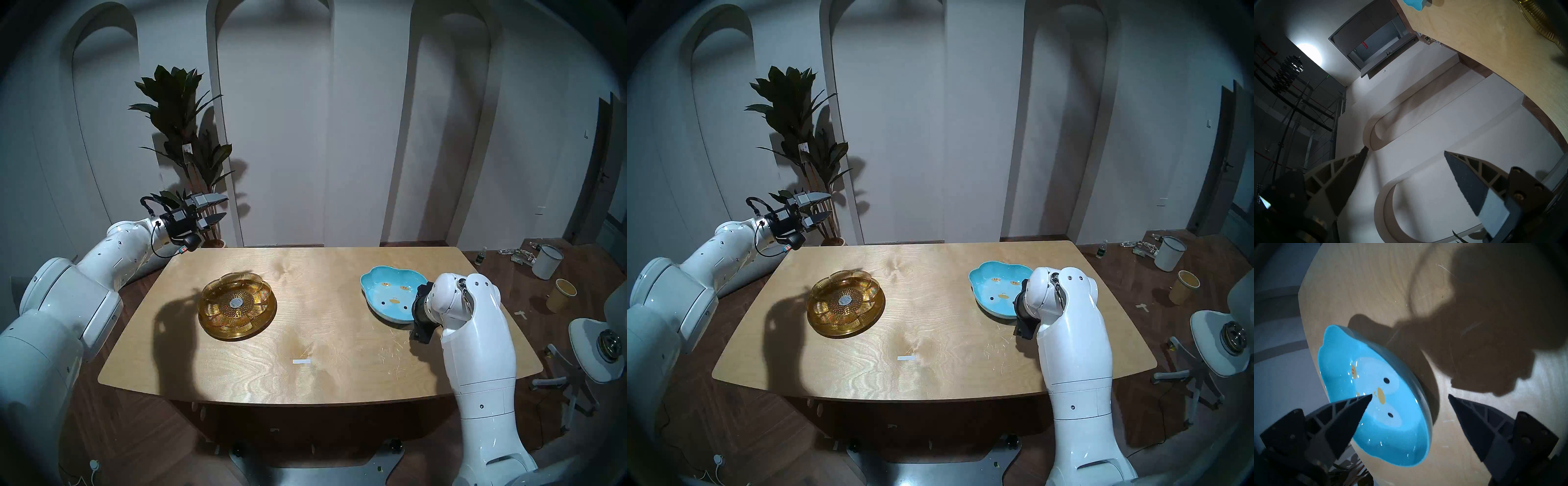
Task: Stack the plates into one stack
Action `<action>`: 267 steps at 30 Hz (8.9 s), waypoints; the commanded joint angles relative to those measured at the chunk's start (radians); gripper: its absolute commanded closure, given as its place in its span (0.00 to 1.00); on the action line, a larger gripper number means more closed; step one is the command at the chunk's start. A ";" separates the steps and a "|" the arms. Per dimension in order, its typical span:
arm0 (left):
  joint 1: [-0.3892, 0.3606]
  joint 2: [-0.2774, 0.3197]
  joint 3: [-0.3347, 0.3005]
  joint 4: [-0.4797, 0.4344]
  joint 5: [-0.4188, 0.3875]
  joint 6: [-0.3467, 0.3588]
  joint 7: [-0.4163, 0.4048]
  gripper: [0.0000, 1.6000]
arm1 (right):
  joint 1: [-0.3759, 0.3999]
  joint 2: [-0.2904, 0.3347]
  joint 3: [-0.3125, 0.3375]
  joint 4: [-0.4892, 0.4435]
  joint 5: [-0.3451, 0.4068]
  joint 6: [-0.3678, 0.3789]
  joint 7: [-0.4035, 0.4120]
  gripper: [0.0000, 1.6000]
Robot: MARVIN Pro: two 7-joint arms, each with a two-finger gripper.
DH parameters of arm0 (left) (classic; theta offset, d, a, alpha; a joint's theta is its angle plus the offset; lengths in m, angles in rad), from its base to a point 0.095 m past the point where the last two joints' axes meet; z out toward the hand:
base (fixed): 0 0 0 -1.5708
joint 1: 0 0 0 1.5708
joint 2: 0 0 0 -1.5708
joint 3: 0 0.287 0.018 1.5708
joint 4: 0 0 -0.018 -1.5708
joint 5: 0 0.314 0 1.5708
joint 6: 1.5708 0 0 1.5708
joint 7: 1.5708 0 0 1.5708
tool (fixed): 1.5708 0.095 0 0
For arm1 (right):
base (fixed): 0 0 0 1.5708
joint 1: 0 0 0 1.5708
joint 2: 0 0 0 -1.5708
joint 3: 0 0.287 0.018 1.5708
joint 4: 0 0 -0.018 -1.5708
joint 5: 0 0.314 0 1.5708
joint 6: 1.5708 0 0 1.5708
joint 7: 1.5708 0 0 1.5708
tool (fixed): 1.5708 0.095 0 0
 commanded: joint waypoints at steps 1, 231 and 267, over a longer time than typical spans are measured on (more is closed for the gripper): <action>-0.020 0.002 0.002 -0.011 0.002 0.003 0.060 0.00 | 0.030 -0.014 0.019 0.024 0.022 -0.002 0.093 0.00; -0.016 0.016 -0.194 0.062 -0.099 0.502 -0.668 0.00 | 0.563 -0.519 -0.830 0.877 0.379 -0.169 0.453 0.04; -0.037 -0.007 -0.196 0.041 -0.089 0.515 -0.693 0.00 | 0.608 -0.519 -0.932 0.816 0.492 -0.117 0.450 0.00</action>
